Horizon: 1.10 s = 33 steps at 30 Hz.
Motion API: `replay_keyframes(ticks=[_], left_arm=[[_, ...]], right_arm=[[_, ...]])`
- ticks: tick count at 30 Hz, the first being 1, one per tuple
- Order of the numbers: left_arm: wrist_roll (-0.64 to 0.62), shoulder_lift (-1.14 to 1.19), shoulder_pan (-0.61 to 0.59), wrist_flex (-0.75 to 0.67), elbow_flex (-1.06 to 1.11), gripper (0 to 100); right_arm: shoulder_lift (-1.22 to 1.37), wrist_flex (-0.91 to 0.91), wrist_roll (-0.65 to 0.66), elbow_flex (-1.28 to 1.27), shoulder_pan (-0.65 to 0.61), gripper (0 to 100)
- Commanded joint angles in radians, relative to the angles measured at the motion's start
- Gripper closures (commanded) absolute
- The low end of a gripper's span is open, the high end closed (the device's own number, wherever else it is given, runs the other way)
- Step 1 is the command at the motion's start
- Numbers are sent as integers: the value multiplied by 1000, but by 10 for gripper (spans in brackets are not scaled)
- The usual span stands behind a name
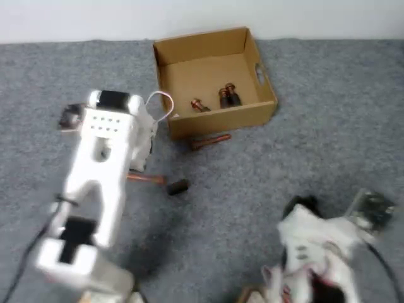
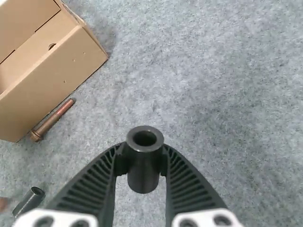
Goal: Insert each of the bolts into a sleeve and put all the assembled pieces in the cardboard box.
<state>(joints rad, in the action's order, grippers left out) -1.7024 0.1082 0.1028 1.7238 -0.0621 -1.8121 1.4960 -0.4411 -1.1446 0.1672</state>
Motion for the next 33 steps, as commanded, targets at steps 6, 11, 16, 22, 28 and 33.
replay_keyframes(ticks=[6, 11, 16, 22, 28, 33], left_arm=[[132, -51, -11, 31, 1, 844], [509, -43, -38, 28, 1, 841], [993, -43, -66, 29, 4, 842], [1585, -41, -83, 12, 53, 844], [2124, -41, -83, -64, 131, 843], [2381, -41, -78, -169, 194, 843]], right_arm=[[-2, -21, 5, 9, 10, 990], [-2, -21, 6, 8, 10, 990], [-2, -21, 6, 8, 10, 990], [-2, -21, 6, 6, 10, 990], [-2, -21, 6, 6, 10, 990], [-2, -21, 6, 6, 10, 990]])
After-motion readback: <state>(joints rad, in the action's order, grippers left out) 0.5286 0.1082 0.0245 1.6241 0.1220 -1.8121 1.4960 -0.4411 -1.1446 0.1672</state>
